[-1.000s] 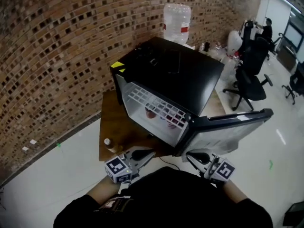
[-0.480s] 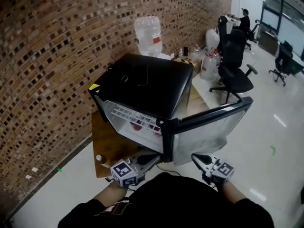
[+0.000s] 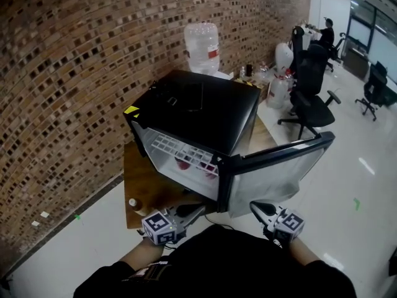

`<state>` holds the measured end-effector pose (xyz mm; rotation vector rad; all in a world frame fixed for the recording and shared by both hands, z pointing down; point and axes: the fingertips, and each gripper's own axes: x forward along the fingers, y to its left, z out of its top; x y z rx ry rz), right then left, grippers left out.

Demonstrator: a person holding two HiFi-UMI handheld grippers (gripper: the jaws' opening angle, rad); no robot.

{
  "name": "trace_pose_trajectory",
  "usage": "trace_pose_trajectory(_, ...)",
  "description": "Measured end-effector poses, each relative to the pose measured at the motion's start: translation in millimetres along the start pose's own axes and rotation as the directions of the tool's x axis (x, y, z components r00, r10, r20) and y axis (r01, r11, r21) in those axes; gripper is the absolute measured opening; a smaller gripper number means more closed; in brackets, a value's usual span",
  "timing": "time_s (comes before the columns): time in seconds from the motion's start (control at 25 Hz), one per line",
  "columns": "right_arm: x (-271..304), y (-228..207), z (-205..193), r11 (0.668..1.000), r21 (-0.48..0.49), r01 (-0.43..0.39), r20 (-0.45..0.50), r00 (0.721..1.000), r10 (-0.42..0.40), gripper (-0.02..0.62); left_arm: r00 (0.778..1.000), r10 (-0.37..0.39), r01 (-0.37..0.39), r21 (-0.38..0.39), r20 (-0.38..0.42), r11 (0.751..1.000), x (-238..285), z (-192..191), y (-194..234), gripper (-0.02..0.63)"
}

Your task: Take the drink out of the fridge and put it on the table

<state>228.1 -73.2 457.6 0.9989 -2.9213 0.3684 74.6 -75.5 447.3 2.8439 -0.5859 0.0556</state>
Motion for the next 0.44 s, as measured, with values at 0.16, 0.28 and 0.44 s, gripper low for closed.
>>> trace_pose_trajectory(0.16,2.3,0.5,1.4,1.0,-0.011,-0.011,-0.005,1.0,0.011,0.0,1.0,0.007,-0.007,0.0,0.025,1.0,-3.6,1.7,1.1,0.0)
trace_pose_trajectory(0.28,4.4,1.3,2.2,1.0,-0.017,-0.019,-0.006,1.0,0.018,0.0,0.999,0.009,-0.009,-0.007,0.033,1.0,-6.7,3.2,1.6,0.0)
trace_pose_trajectory(0.44,6.4,1.5,1.8,1.0,-0.019,-0.016,-0.015,1.0,0.016,0.0,0.999,0.013,-0.013,-0.004,0.032,1.0,-10.5,4.1,3.4,0.0)
